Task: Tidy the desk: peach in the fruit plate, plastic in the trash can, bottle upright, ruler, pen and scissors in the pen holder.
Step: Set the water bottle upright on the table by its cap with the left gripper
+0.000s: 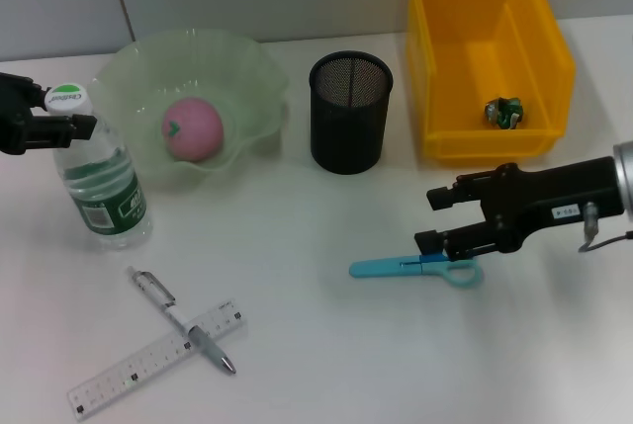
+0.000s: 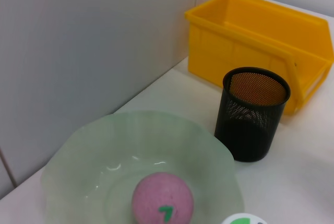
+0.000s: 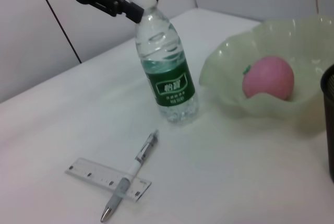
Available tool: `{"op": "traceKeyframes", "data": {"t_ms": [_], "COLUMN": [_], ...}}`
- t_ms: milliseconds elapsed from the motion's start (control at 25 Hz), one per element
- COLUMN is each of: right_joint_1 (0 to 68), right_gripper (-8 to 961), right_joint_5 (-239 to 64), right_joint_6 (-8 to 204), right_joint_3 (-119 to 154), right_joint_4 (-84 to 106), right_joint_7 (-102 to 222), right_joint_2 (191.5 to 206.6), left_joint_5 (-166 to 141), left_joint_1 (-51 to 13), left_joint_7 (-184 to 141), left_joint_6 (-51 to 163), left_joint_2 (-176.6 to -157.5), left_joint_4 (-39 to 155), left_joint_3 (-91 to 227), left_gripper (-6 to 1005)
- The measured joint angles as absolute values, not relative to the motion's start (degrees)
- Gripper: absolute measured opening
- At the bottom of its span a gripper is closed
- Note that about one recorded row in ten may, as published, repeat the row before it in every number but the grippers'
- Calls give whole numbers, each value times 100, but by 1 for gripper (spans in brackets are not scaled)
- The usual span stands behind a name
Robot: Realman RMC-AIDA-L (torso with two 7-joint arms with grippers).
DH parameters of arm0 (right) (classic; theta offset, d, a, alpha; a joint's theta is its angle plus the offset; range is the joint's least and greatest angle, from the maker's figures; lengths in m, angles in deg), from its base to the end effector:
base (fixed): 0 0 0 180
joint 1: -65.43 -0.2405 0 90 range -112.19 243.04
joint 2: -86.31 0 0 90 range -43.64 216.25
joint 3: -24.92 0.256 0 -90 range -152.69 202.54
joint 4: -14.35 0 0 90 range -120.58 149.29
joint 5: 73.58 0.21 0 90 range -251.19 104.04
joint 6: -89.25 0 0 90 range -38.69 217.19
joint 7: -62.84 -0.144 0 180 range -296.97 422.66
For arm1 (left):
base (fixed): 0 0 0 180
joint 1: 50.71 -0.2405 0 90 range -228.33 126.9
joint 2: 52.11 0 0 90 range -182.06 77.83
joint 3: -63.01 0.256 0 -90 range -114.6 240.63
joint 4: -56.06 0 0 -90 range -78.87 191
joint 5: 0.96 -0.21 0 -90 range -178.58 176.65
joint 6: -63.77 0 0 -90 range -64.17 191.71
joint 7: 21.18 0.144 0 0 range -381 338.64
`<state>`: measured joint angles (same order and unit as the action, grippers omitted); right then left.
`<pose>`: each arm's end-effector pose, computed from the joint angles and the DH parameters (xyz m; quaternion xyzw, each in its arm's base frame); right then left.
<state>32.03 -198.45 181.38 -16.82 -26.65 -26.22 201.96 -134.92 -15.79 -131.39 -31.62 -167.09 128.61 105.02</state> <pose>0.2656 0.3382 0.0172 -0.9573 0.2405 0.1394 0.0791 -0.2170 0.3736 0.1110 -0.9484 -0.2259 -0.0336 0.2197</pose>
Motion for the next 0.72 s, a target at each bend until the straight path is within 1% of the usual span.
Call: {"op": "traceKeyframes", "data": {"t_ms": [120, 200, 720], "right_joint_1": [3302, 3321, 3370], "right_gripper": [765, 765, 765], "right_joint_5": [-19585, -19519, -19314], "right_joint_6": [17968, 17941, 17863], "right_joint_3": [-1677, -1675, -1665], "right_joint_4": [-2448, -2384, -2126], "right_joint_7": [-2178, -2070, -1760], "right_joint_2": [20271, 20284, 20302], "left_joint_5": [-13492, -13491, -13490], "left_joint_1": [-1610, -1615, -1700], "left_joint_7": [-13140, -13162, -13166], "left_joint_6": [-3100, -3089, -2916], "left_joint_2": [-16725, -16732, -16743], "left_joint_4": [12858, 12857, 12857], "left_joint_3": [10502, 10503, 10503], "left_gripper": [470, 471, 479]}}
